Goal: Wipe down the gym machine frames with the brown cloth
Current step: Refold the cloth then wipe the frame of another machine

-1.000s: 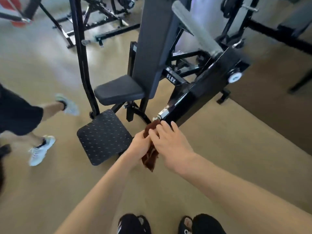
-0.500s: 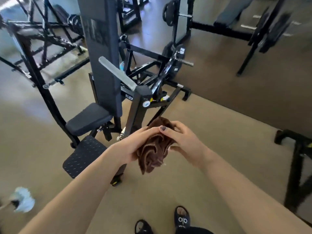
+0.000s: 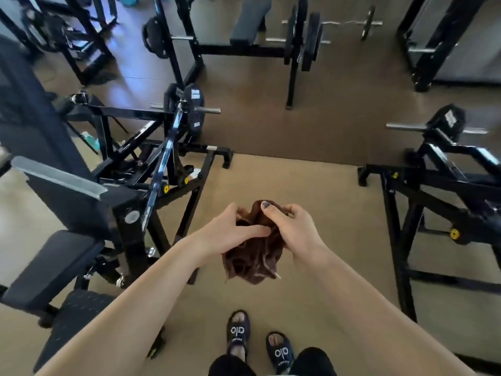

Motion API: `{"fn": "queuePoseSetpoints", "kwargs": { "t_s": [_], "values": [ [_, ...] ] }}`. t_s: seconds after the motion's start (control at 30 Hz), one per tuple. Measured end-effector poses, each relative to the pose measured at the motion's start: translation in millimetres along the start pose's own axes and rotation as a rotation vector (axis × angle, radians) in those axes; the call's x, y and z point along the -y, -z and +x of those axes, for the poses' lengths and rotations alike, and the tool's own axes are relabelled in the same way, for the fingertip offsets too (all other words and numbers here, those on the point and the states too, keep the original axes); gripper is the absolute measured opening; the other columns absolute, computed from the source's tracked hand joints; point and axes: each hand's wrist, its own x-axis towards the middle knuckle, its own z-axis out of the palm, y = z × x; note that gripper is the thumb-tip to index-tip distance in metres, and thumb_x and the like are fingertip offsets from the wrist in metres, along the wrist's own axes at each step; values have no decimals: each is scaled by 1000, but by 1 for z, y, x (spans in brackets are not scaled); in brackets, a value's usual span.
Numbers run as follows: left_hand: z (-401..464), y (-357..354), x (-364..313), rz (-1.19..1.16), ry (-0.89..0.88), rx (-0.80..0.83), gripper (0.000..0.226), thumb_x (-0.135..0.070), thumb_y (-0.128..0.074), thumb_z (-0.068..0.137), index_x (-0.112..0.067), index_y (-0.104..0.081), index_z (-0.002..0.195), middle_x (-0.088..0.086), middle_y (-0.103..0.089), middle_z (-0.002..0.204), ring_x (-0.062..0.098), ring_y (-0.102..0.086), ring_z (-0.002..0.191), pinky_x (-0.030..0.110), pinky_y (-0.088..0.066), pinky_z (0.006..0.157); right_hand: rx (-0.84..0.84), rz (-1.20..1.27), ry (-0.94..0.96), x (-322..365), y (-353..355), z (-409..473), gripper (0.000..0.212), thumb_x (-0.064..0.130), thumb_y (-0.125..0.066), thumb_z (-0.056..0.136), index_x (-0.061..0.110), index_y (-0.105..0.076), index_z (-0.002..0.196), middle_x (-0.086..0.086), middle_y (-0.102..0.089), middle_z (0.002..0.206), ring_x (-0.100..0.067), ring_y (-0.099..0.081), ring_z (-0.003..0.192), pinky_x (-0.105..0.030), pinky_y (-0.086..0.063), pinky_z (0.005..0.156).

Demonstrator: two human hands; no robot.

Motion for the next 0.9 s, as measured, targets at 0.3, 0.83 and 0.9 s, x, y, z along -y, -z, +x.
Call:
{"fn": "queuePoseSetpoints", "kwargs": {
  "t_s": [0.3, 0.83, 0.9],
  "values": [
    [61, 1, -53, -103, -78, 436, 37, -52, -77, 84, -28, -74, 112, 2, -77, 113, 21, -74, 104, 37, -59, 93, -250, 253, 27, 18, 40, 3, 37, 42, -73, 91, 10, -64, 106, -9, -76, 105, -27, -74, 102, -45, -59, 94],
    [111, -127, -164, 40, -49, 822, 32, -21, -75, 91, -15, -68, 123, 12, -76, 110, 29, -75, 100, 38, -62, 79, -748, 459, 99, 10, 157, -29, 18, 42, -67, 98, 28, -72, 109, -1, -74, 110, -20, -71, 105, -43, -60, 92],
    [118, -148, -179, -35, -57, 848, 27, -13, -73, 91, -20, -71, 118, 13, -75, 113, 32, -74, 102, 38, -62, 77, -773, 461, 130, 11, 180, -28, 19, 40, -66, 99, 27, -70, 113, -1, -73, 113, -20, -70, 107, -42, -61, 91]
  ]
}}
